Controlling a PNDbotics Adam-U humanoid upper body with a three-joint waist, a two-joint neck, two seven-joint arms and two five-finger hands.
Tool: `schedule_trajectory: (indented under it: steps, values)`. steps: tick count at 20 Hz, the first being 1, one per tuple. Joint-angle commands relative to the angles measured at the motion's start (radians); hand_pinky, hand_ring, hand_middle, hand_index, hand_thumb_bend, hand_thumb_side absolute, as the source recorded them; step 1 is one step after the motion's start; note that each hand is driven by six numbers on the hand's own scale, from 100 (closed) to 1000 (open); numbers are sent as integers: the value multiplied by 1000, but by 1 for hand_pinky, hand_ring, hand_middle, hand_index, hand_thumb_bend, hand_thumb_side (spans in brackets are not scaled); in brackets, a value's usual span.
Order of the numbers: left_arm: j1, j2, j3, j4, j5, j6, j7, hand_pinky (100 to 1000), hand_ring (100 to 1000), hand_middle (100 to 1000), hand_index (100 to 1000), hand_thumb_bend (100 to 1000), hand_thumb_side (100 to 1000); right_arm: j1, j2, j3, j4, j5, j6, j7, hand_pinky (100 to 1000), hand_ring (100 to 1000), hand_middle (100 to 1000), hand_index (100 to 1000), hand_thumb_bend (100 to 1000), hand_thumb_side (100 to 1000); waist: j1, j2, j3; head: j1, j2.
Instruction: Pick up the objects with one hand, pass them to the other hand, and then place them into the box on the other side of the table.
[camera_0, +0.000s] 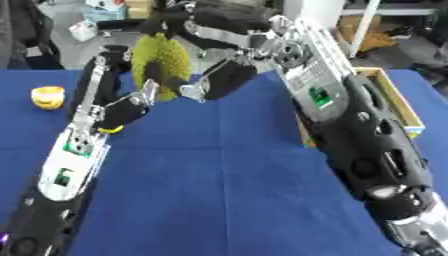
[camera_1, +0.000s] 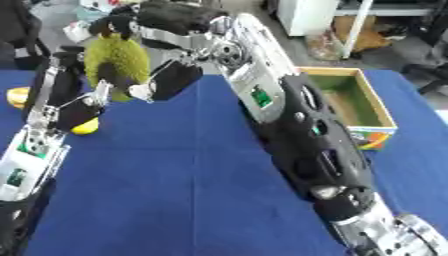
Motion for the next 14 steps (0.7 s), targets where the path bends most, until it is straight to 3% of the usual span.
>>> schedule_trajectory:
  steps: [1,11,14]
  values:
    - [-20,6,-3,-25,21,-10,-20,547,279,236,359,100,224,-25,-3,-16,-9,25,0,-1,892,834,872,974,187,387,-8,-18,2,-7,-17]
    - [-5,17,7,-58,39,-31,-8,552,286,239,362,100,243,-30,-20,-60,12,49,18,-30,888,829,869,971,179,378,-8,-14,14,-17,-27]
    - [2,23,14,-70,33,-37,1,556,288,240,363,100,213,-29,-26,-66,14,50,22,-29,888,828,868,966,195,383,-9,-13,16,-18,-29]
